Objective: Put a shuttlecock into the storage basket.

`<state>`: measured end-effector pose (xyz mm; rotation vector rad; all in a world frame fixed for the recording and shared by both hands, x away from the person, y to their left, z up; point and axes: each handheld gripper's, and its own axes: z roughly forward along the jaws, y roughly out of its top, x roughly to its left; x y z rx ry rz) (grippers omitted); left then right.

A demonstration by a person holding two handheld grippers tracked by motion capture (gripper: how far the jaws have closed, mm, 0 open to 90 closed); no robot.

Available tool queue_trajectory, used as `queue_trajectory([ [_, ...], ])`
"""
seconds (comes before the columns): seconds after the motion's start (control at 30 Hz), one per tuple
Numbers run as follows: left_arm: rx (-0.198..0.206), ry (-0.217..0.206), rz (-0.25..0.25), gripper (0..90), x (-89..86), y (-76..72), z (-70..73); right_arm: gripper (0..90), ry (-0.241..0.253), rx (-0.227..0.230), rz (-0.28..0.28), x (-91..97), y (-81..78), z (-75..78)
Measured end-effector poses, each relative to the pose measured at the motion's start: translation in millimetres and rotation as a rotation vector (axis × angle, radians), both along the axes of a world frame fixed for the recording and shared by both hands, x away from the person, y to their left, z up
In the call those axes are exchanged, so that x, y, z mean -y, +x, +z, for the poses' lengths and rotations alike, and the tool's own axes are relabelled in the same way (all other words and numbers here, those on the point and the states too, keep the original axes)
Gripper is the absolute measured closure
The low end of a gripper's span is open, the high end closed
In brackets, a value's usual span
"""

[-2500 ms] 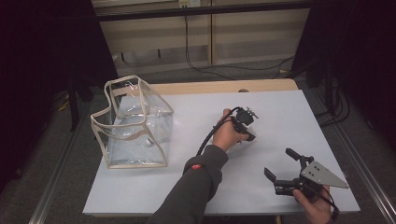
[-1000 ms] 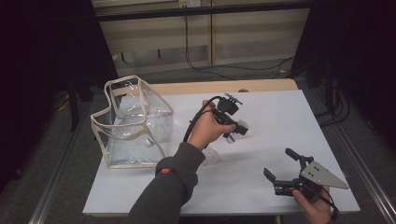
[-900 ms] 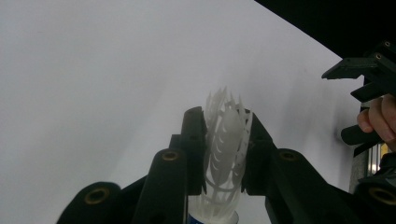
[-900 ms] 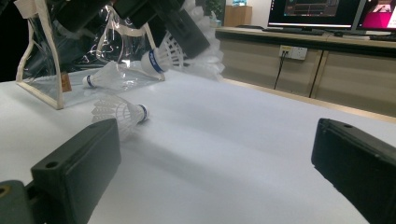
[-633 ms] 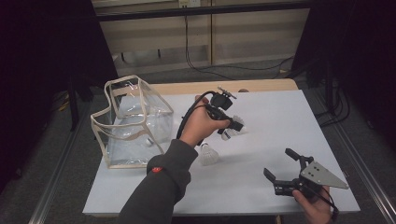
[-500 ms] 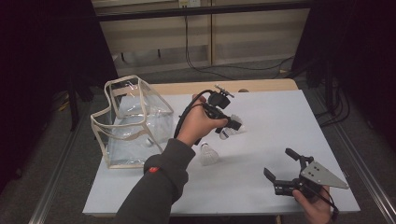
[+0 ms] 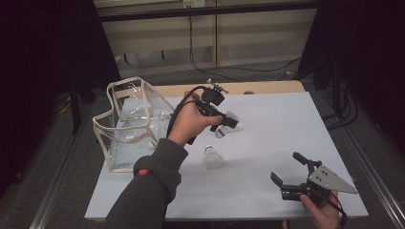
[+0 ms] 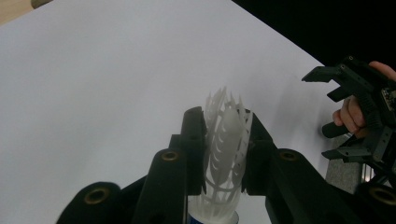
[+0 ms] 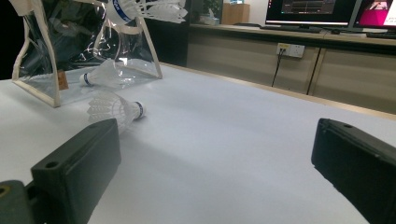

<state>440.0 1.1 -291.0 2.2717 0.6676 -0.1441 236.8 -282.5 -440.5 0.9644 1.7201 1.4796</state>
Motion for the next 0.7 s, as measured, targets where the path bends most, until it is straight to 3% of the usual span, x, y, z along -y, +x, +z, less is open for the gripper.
queue_trajectory([
  [0.37, 0.007, -0.002, 0.04, 75.1, -20.8, 0.2, 14.3, 1.3, -0.008, -0.002, 0.011, -2.9, 1.2, -0.7],
  [0.7, 0.009, 0.005, 0.046, 75.2, -32.7, 1.5, 23.7, 1.4, -0.011, -0.001, 0.01, -3.0, 0.8, -0.5],
])
